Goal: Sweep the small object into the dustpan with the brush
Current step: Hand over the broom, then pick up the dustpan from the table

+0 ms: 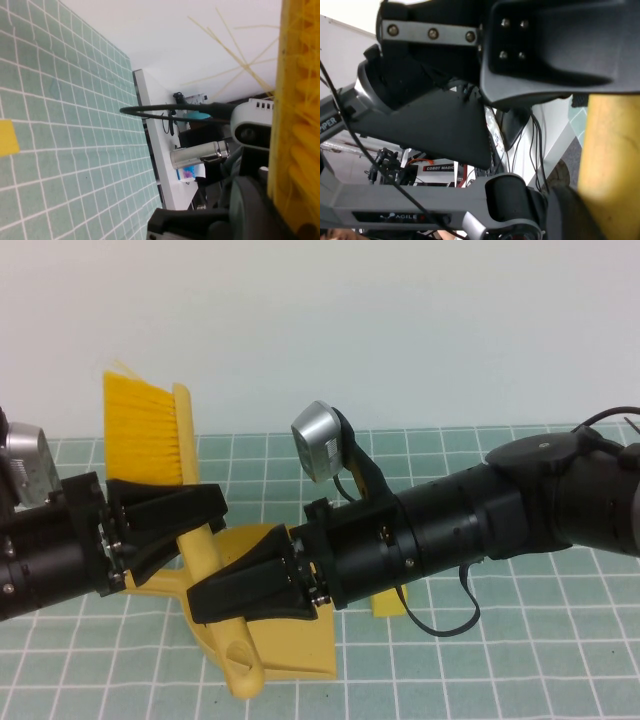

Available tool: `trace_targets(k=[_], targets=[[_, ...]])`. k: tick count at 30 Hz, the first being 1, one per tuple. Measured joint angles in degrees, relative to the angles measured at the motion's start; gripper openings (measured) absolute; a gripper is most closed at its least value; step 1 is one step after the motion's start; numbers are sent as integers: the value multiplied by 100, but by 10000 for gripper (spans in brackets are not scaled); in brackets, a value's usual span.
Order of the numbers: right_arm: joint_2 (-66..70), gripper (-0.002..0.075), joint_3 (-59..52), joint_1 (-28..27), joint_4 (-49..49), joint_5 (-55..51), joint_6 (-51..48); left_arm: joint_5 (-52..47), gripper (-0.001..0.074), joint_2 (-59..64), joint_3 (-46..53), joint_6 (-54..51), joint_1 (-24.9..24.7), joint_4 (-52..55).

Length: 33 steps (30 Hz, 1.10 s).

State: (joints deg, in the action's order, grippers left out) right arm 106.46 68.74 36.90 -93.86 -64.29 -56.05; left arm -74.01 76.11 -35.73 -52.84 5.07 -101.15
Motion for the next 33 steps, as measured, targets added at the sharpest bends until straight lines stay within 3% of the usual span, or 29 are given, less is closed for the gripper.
trace_targets(k=[2, 6, 7, 9, 13, 14, 18, 20, 24, 29, 33], targets=[[0, 177, 0, 0, -12, 0, -49, 0, 214, 0, 0, -117, 0, -36], [12, 176, 9, 85, -133, -54, -97, 0, 559, 0, 0, -145, 0, -129], [12, 176, 9, 97, -145, -95, -106, 0, 613, 0, 0, -150, 0, -170], [12, 183, 9, 97, -170, -165, -119, 0, 643, 0, 0, -150, 0, -233], [1, 175, 9, -100, -169, -207, -132, 0, 590, 0, 0, -150, 0, -245], [-9, 208, 9, -188, -172, -207, -132, 0, 573, 0, 0, -150, 0, -220], [-131, 175, 9, -661, -182, -220, -146, 0, 461, 0, 0, -150, 0, 9], [-246, 175, 9, -981, -182, -220, -52, 0, 349, 0, -5, -150, 0, 138], [-439, 175, 23, -1552, 338, -45, 442, 0, 0, 0, -356, -159, 0, 585], [-655, 174, 35, -1822, 2339, 256, 1377, 90, 0, 0, -1410, 103, 0, 1251], [-867, 174, 35, -1826, 3839, 335, 2034, 669, 0, 0, -2447, 585, -92, 2987]])
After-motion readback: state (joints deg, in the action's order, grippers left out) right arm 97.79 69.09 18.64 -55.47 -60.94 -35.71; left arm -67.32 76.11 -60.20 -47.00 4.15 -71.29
